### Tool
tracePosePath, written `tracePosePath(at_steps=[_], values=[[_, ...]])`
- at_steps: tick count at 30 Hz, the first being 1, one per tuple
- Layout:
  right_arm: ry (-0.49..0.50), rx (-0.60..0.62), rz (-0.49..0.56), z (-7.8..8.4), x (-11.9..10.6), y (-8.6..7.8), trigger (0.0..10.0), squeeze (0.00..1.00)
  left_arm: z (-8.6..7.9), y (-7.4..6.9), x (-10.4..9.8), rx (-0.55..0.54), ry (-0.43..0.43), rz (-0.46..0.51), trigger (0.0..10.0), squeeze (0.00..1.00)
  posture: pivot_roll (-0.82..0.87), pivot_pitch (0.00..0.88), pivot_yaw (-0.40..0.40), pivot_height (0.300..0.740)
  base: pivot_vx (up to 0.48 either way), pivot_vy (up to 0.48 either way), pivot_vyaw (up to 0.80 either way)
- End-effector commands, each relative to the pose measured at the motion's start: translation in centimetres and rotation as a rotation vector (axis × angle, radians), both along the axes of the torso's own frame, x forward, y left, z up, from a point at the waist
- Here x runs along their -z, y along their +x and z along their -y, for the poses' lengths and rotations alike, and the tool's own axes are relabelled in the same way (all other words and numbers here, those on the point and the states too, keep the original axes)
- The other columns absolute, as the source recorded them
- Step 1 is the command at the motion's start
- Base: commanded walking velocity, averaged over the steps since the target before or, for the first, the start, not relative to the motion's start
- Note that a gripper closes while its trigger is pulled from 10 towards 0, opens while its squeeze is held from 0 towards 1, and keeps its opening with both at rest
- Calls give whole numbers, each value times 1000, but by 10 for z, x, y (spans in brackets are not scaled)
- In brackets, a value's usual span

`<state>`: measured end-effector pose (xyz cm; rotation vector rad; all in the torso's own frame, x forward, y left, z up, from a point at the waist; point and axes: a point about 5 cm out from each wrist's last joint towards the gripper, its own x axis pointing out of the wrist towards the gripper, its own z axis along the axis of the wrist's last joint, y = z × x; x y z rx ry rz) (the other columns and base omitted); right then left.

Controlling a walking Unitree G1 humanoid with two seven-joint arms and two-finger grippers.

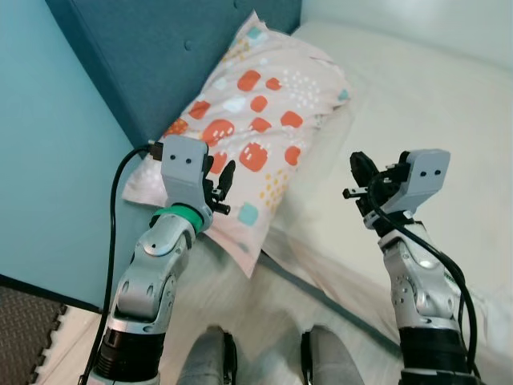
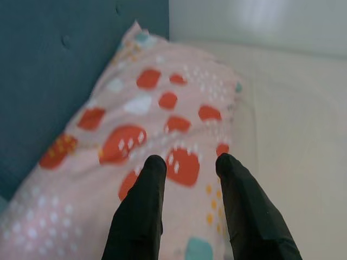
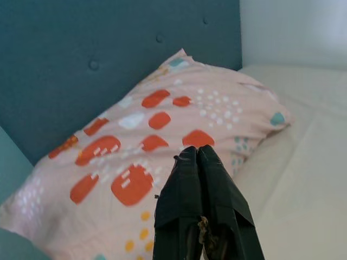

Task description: Clean up the room

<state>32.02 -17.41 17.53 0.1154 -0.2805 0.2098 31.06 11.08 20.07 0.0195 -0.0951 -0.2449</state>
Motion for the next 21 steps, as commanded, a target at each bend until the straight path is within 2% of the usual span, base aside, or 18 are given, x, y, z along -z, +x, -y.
tracePosePath(at_steps=[1,5,16,21], values=[[-3,4,-13,0,5,0,10000,0,0,0,6,1,7,-15,10000,0,-105,81,94,740,0,0,0],[-14,9,-23,0,7,0,10000,0,1,2,6,1,4,-12,10000,0,-106,77,93,740,0,0,0],[-29,-29,-60,-9,26,-3,10000,0,-2,3,24,-25,32,-33,10000,0,-108,63,90,740,0,0,0],[-37,-83,-71,-23,32,-3,10000,0,-13,2,43,-84,51,-70,10000,0,-118,61,87,740,0,0,0]])
